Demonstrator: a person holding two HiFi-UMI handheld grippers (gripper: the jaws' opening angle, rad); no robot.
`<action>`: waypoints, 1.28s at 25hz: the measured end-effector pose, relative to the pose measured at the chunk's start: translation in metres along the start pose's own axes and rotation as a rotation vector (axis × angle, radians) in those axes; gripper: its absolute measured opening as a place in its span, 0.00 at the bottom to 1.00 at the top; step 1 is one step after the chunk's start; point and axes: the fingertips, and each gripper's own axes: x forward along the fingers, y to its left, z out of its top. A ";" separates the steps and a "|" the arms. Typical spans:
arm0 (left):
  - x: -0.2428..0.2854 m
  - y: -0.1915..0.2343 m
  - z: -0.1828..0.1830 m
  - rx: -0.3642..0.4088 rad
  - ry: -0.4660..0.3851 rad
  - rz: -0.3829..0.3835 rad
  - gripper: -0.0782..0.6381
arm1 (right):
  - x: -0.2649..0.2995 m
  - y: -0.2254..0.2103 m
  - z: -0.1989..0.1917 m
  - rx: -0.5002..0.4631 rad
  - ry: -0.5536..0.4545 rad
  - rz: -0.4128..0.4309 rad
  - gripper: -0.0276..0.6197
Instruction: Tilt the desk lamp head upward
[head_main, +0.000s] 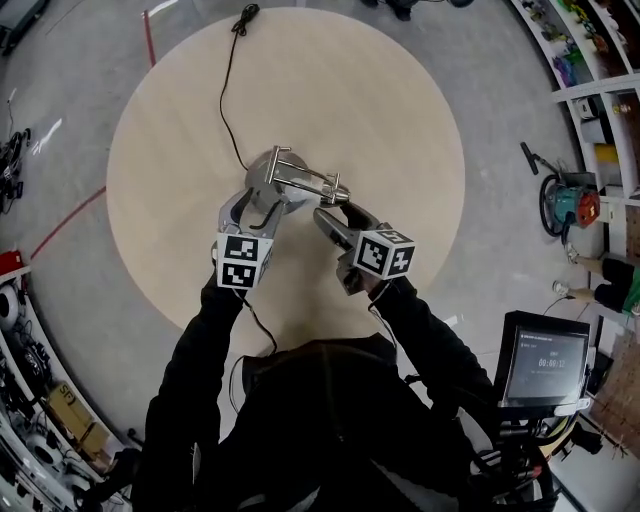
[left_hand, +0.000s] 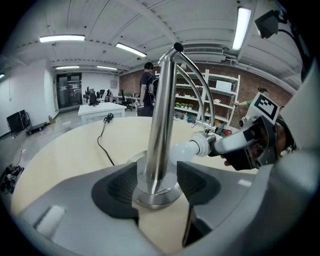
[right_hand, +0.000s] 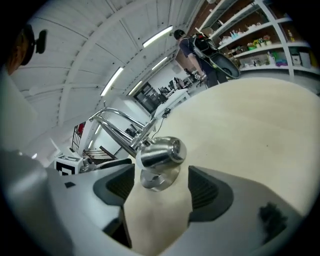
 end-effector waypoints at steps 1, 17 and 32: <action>0.003 -0.001 -0.004 0.022 0.015 -0.007 0.46 | 0.004 0.002 -0.001 0.018 -0.002 0.010 0.55; 0.031 -0.009 -0.032 0.007 0.104 0.002 0.47 | 0.018 0.002 0.007 0.200 -0.090 0.037 0.55; 0.035 -0.006 -0.037 -0.013 0.111 0.034 0.45 | 0.004 -0.003 0.014 0.192 -0.088 -0.036 0.51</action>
